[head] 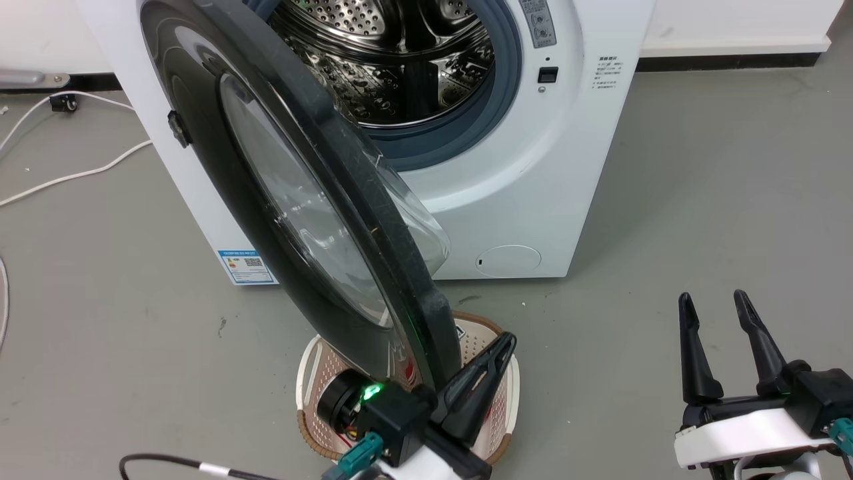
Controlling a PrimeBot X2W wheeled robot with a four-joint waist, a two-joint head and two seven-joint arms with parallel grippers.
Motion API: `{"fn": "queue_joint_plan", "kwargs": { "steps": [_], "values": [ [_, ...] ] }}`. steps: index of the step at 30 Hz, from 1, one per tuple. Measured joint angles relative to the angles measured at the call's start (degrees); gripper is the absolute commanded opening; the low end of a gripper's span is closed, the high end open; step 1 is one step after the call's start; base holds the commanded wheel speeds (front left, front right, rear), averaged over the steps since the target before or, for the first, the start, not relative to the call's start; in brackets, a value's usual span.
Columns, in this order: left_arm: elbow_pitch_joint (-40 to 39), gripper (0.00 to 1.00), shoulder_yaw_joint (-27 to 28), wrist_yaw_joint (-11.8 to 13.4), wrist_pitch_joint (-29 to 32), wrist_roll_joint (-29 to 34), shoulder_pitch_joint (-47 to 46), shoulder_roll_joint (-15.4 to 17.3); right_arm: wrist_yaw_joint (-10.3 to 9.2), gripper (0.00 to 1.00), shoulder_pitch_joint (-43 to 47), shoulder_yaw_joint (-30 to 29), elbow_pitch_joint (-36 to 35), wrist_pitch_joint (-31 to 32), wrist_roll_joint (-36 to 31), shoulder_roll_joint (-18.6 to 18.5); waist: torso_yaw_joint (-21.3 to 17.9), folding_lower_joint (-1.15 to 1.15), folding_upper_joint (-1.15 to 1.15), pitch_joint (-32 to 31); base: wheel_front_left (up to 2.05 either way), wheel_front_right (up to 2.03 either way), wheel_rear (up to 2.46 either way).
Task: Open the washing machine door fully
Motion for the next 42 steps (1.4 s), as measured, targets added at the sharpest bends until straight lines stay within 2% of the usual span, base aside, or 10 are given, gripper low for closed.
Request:
{"fn": "queue_joint_plan", "kwargs": {
  "steps": [9, 19, 26, 31, 42],
  "values": [
    [8.6, 0.0, 0.6, 1.8, -3.7, -0.3, -6.4, -2.3, 0.0, 1.0, -0.5, 0.6, 0.8, 0.2, 0.6, 0.0, -0.7, 0.0, 0.0, 0.9, 0.0, 0.0, 0.0],
    [12.5, 0.0, 2.1, 4.6, -6.0, -1.6, -8.1, -3.4, 0.0, 1.0, -0.6, 0.9, 1.5, 0.2, 1.1, 0.0, -1.1, 0.0, 0.0, 1.2, 0.0, 0.0, 0.0],
    [11.3, 0.0, 3.2, 5.5, -6.5, -1.0, -6.7, -3.3, 0.01, 1.0, -0.7, 1.3, 2.0, 0.4, 1.7, 0.0, -0.9, 0.0, 0.0, 1.1, 0.0, 0.0, 0.0],
    [8.5, 0.0, 3.6, 6.1, -6.6, 0.2, -4.3, -1.9, 0.0, 1.0, -0.7, 1.4, 2.3, 0.6, 2.1, 0.0, -0.6, 0.0, 0.0, 0.9, 0.0, 0.0, 0.0],
    [2.1, 0.0, 5.2, 9.6, -6.8, 1.5, 4.0, 0.8, 0.0, 1.0, -0.2, 1.3, 2.8, 1.2, 3.0, 0.0, 1.7, 0.0, 0.0, -0.2, 0.0, 0.0, 0.0]
  ]
}}
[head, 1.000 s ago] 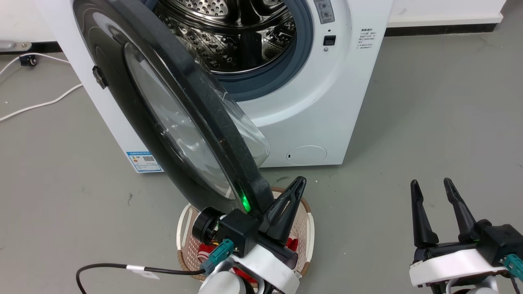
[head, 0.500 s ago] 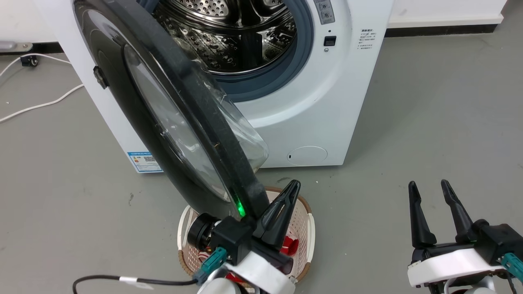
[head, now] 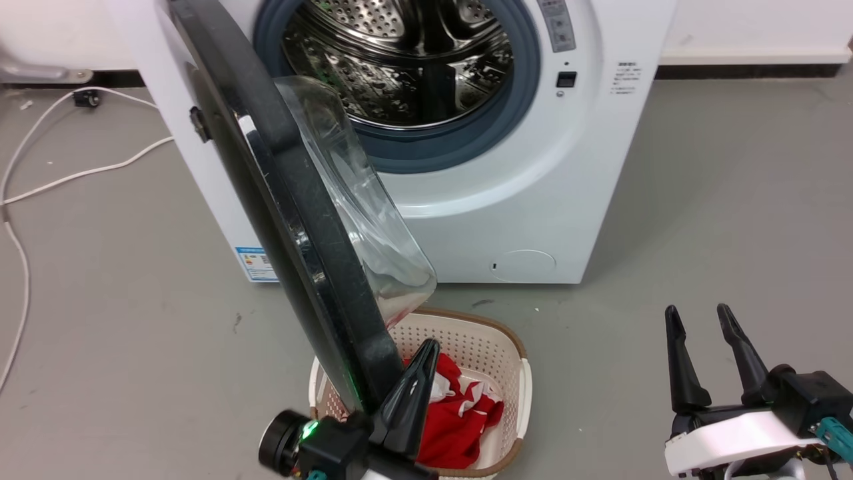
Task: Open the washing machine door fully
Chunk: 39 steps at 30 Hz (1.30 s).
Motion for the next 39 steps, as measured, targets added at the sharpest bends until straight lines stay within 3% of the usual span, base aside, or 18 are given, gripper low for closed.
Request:
{"fn": "queue_joint_plan", "kwargs": {
  "steps": [13, 14, 23, 32, 39],
  "values": [
    [-5.9, 0.0, 1.4, 3.5, 1.0, -0.1, 7.4, 3.0, 0.0, 1.0, 1.8, -0.4, -0.7, 1.0, 0.2, 0.0, 7.8, 0.0, 0.0, -1.6, 0.0, 0.0, 0.0],
    [-7.0, 0.0, 2.2, 4.3, 1.3, -0.4, 8.6, 3.5, 0.0, 1.0, 2.0, -0.2, -0.9, 1.1, 0.3, 0.0, 10.1, 0.0, 0.0, -1.8, 0.0, 0.0, 0.0],
    [-8.0, 0.0, 9.0, 8.0, 1.5, -1.6, 9.6, 6.6, 0.0, 1.0, 2.0, -0.2, -1.2, 1.4, 0.6, 0.0, 15.7, 0.0, 0.0, -1.5, 0.0, 0.0, 0.0],
    [-5.0, 0.0, 20.2, 9.2, 0.9, -6.1, 6.7, 10.3, 0.0, 1.0, 1.2, 0.2, -1.5, 1.5, 0.4, 0.0, 16.3, 0.0, 0.0, 0.7, 0.0, 0.0, 0.0],
    [1.4, 0.0, 29.7, 7.6, 0.3, -10.2, 2.3, 12.9, 0.0, 1.0, 0.2, -0.4, -1.7, 2.5, -0.1, 0.0, 14.7, 0.0, 0.0, 2.7, 0.0, 0.0, 0.0]
  ]
}}
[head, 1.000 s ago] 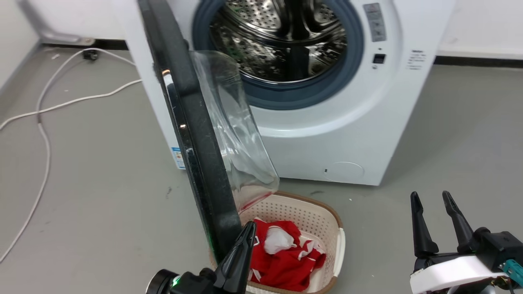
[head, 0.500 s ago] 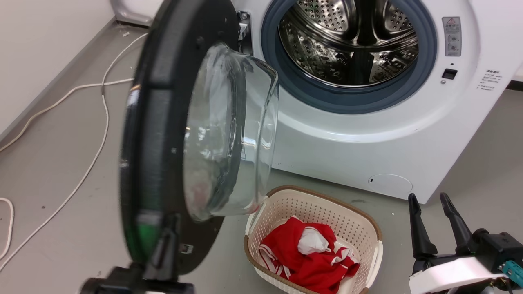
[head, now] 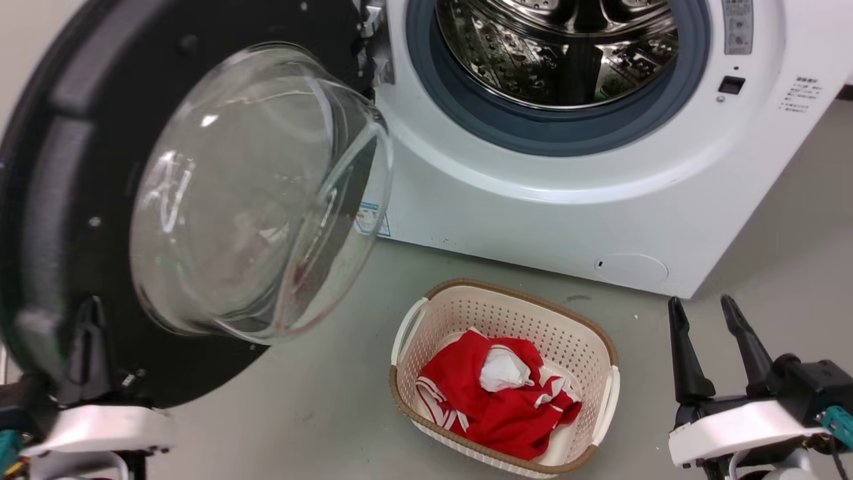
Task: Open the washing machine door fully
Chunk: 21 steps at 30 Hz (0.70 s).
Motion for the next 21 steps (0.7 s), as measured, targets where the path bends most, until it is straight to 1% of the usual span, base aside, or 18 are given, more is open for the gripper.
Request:
{"fn": "queue_joint_plan", "kwargs": {
  "steps": [3, 10, 11, 12, 13, 15, 17, 21],
  "values": [
    [3.1, 0.0, 2.8, -0.7, -0.2, -0.7, -1.5, 0.8, 0.0, 1.0, -0.7, 0.0, -0.2, 0.0, -0.3, 0.0, -0.6, 0.0, 0.0, 0.8, 0.0, 0.0, 0.0],
    [12.6, 0.0, 8.2, -5.0, -0.2, -2.3, -7.0, 3.4, 0.0, 1.0, -1.6, -0.3, -0.2, 0.2, -1.9, 0.0, -1.6, 0.0, 0.0, 1.8, 0.0, 0.0, 0.0],
    [13.8, 0.0, 8.8, -5.6, -0.2, -2.3, -7.6, 3.7, 0.0, 1.0, -1.7, -0.3, -0.2, 0.1, -1.9, 0.0, -1.7, 0.0, 0.0, 1.9, 0.0, 0.0, 0.0],
    [16.5, 0.0, 10.5, -6.8, -0.2, -1.9, -9.2, 4.2, 0.0, 1.0, -1.8, -0.4, -0.3, 0.0, -2.1, 0.0, -2.0, 0.0, 0.0, 1.9, 0.0, 0.0, 0.0],
    [17.1, 0.0, 11.0, -7.2, -0.2, -1.6, -9.4, 4.3, 0.0, 1.0, -1.8, -0.4, -0.3, 0.0, -2.1, 0.0, -2.1, 0.0, 0.0, 1.8, 0.0, 0.0, 0.0],
    [17.7, 0.0, 11.8, -7.7, -0.2, -0.9, -9.6, 4.0, 0.0, 1.0, -1.8, -0.4, -0.2, -0.1, -2.2, 0.0, -2.2, 0.0, 0.0, 1.7, 0.0, 0.0, 0.0],
    [17.5, 0.0, 12.8, -8.0, -0.2, 0.1, -9.5, 3.0, 0.0, 1.0, -1.8, -0.5, 0.0, -0.1, -2.2, 0.0, -2.4, 0.0, 0.0, 1.5, 0.0, 0.0, 0.0],
    [13.8, 0.0, 14.2, -8.1, -0.2, 3.1, -6.3, 0.5, 0.0, 1.0, -1.8, -0.4, 0.4, -0.3, -2.1, 0.0, -2.9, 0.0, 0.0, 0.8, 0.0, 0.0, 0.0]
  ]
}}
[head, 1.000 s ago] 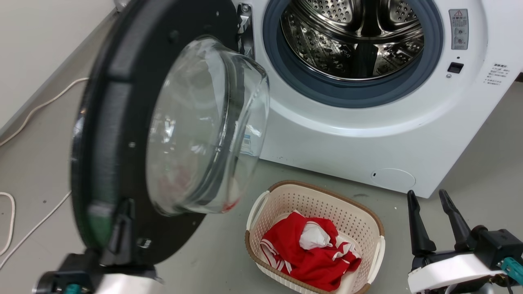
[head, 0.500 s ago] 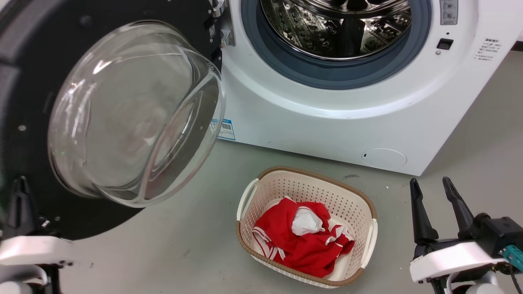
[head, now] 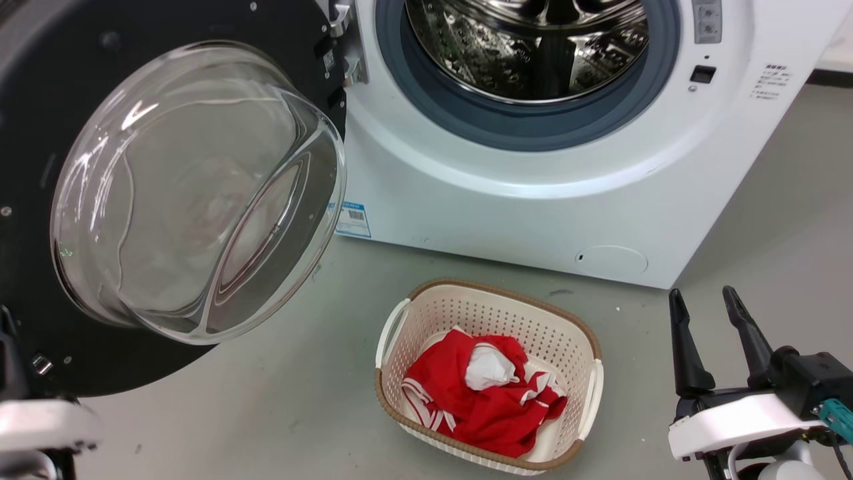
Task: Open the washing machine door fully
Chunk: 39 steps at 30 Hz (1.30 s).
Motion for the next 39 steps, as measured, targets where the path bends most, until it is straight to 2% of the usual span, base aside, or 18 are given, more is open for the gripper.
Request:
{"fn": "queue_joint_plan", "kwargs": {
  "steps": [6, 10, 14, 16, 17, 18, 22, 27, 39],
  "values": [
    [-8.3, 0.0, 0.1, 0.0, 0.0, 4.4, 7.6, -6.1, 0.0, 1.0, 0.3, 0.0, 0.5, -0.2, 0.3, 0.0, -0.7, 0.0, 0.0, -1.8, 0.0, 0.0, 0.0],
    [-12.9, 0.0, -2.7, -0.1, 0.0, 7.3, 11.7, -10.8, 0.0, 1.0, 0.7, 0.1, 0.6, -0.2, 0.3, 0.0, -1.2, 0.0, 0.0, -2.8, 0.0, 0.0, 0.0],
    [-14.6, 0.0, -5.3, -1.9, 0.0, 9.0, 12.7, -13.7, 0.0, 1.0, 0.8, 0.4, 0.7, -0.2, 0.2, 0.0, -1.6, 0.0, 0.0, -3.4, 0.0, 0.0, 0.0],
    [-14.3, 0.46, -6.5, -2.6, 0.0, 9.0, 13.0, -14.8, 0.0, 1.0, 1.2, 0.4, 0.7, -0.2, 0.1, 0.0, -1.9, 0.0, 0.0, -3.6, 0.0, 0.0, 0.0],
    [-14.4, 0.85, -7.5, -3.0, 0.0, 9.3, 13.0, -15.4, 0.0, 1.0, 1.4, 0.5, 0.7, -0.1, 0.0, 0.0, -2.0, 0.0, 0.0, -3.7, 0.0, 0.0, 0.0],
    [-14.5, 1.0, -8.4, -3.1, 0.0, 9.7, 12.8, -15.7, 0.01, 1.0, 1.4, 0.7, 0.7, 0.1, -0.1, 0.0, -2.2, 0.0, 0.0, -3.8, 0.0, 0.0, 0.0],
    [-13.8, 1.0, -11.3, -4.5, 0.0, 10.3, 11.5, -16.7, 0.0, 1.0, 1.4, 0.9, 0.5, 0.3, -0.4, 0.0, -3.6, 0.0, 0.0, -4.1, 0.0, 0.0, 0.0],
    [-13.2, 1.0, -14.5, -5.1, 0.0, 12.2, 8.8, -17.2, 0.0, 1.0, 1.4, 0.9, 0.2, 0.4, -1.1, 0.0, -5.9, 0.0, 0.0, -4.4, 0.0, 0.0, 0.0],
    [-10.8, 1.0, -15.8, -5.0, 0.0, 15.1, 5.4, -17.3, 0.0, 1.0, 2.9, 0.5, -2.7, 1.7, -2.7, 0.0, -12.3, 0.0, 0.0, -5.4, 0.0, 0.0, 0.0]
  ]
}}
